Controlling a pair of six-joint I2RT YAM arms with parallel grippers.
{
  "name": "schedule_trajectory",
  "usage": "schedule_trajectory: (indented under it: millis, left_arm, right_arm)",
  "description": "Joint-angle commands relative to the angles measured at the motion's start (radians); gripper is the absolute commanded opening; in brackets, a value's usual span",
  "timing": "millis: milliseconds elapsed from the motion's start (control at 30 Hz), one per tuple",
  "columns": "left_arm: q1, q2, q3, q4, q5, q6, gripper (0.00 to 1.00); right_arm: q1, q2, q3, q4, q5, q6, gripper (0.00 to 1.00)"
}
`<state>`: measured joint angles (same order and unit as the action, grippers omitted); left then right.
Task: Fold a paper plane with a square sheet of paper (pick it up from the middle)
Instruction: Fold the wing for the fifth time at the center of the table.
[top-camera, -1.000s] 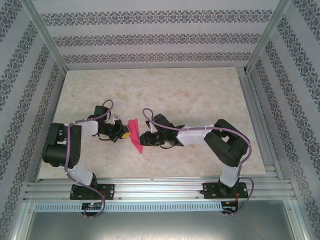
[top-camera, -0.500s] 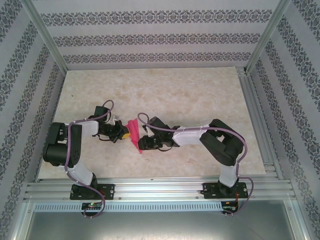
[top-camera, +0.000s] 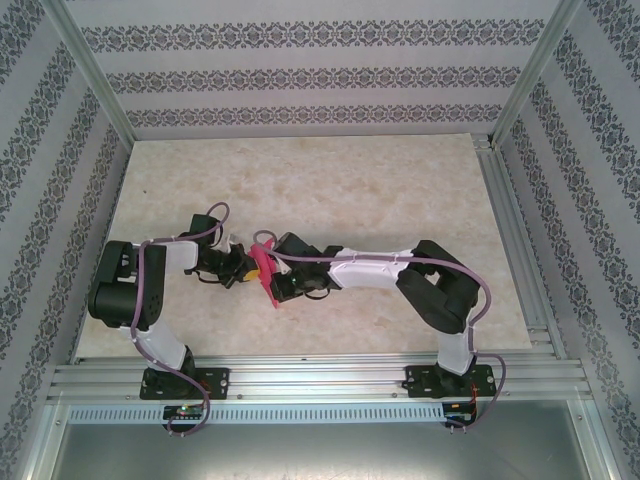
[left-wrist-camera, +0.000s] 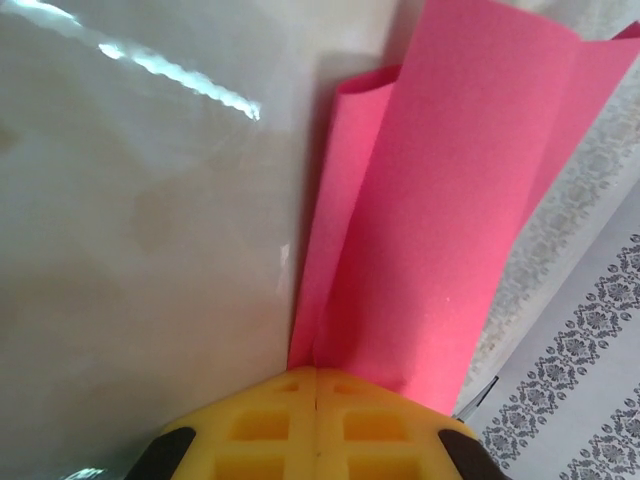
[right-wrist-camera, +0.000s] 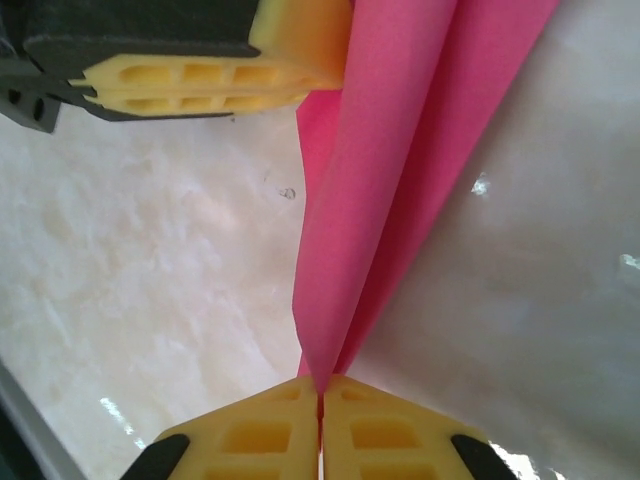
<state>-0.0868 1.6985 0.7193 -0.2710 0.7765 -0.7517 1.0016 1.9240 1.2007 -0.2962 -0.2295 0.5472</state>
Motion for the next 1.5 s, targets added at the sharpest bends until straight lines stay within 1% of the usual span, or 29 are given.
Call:
schedule_trajectory:
  millis: [0, 167, 267, 367, 467, 533, 733, 800, 867, 900, 967, 1033, 1133, 1200, 1267, 1300, 1433, 1467]
  left_arm:
    - [0.013, 0.018, 0.011, -0.023, -0.01, 0.03, 0.0]
    - [0.018, 0.001, 0.012, -0.045, -0.027, 0.037, 0.02]
    - [0.019, -0.004, 0.019, -0.041, -0.005, 0.028, 0.04]
    - [0.019, -0.01, 0.027, -0.045, -0.008, 0.028, 0.07]
    - [0.02, -0.012, 0.025, -0.027, 0.011, 0.019, 0.09]
    - [0.019, -0.015, 0.019, -0.024, 0.012, 0.015, 0.15]
    - [0.019, -0.003, 0.019, -0.015, 0.02, 0.007, 0.2]
    - [0.019, -0.007, 0.018, -0.008, 0.023, 0.004, 0.28]
    - [0.023, -0.018, 0.015, -0.012, 0.016, -0.006, 0.31]
    - [0.031, -0.028, 0.01, -0.013, 0.009, -0.011, 0.35]
    - [0.054, -0.049, 0.0, -0.016, -0.003, -0.023, 0.36]
    - [0.081, -0.07, -0.016, -0.008, 0.0, -0.039, 0.41]
    - [0.114, -0.097, -0.011, -0.043, -0.012, -0.025, 0.44]
    - [0.135, -0.124, -0.014, -0.019, 0.02, -0.04, 0.45]
    - [0.14, -0.151, -0.008, -0.016, 0.017, -0.057, 0.51]
    - [0.14, -0.157, -0.001, -0.003, 0.036, -0.063, 0.53]
    - [0.14, -0.146, 0.057, -0.011, 0.073, -0.056, 0.52]
    - [0.14, -0.135, 0.07, -0.011, 0.097, -0.054, 0.51]
  right_arm:
    - [0.037, 0.05, 0.096, -0.192, 0.168, -0.094, 0.07]
    - [0.068, 0.08, 0.174, -0.325, 0.312, -0.155, 0.07]
    - [0.077, 0.111, 0.236, -0.416, 0.397, -0.202, 0.06]
    - [0.088, 0.146, 0.274, -0.458, 0.44, -0.253, 0.06]
    - [0.099, 0.154, 0.29, -0.46, 0.454, -0.293, 0.07]
    - [0.103, 0.165, 0.299, -0.459, 0.474, -0.318, 0.07]
    - [0.135, 0.196, 0.311, -0.474, 0.58, -0.386, 0.08]
    - [0.155, 0.204, 0.311, -0.47, 0.633, -0.399, 0.09]
    - [0.171, 0.211, 0.305, -0.452, 0.668, -0.401, 0.08]
    - [0.181, 0.214, 0.297, -0.439, 0.698, -0.404, 0.08]
    - [0.197, 0.221, 0.284, -0.419, 0.737, -0.412, 0.08]
    - [0.209, 0.232, 0.283, -0.415, 0.761, -0.423, 0.07]
    - [0.223, 0.264, 0.291, -0.419, 0.788, -0.435, 0.07]
    - [0.236, 0.294, 0.319, -0.457, 0.82, -0.439, 0.08]
    - [0.249, 0.307, 0.329, -0.468, 0.839, -0.452, 0.09]
    - [0.255, 0.319, 0.339, -0.48, 0.853, -0.454, 0.09]
    - [0.265, 0.348, 0.364, -0.498, 0.857, -0.46, 0.08]
    - [0.268, 0.355, 0.368, -0.499, 0.865, -0.459, 0.08]
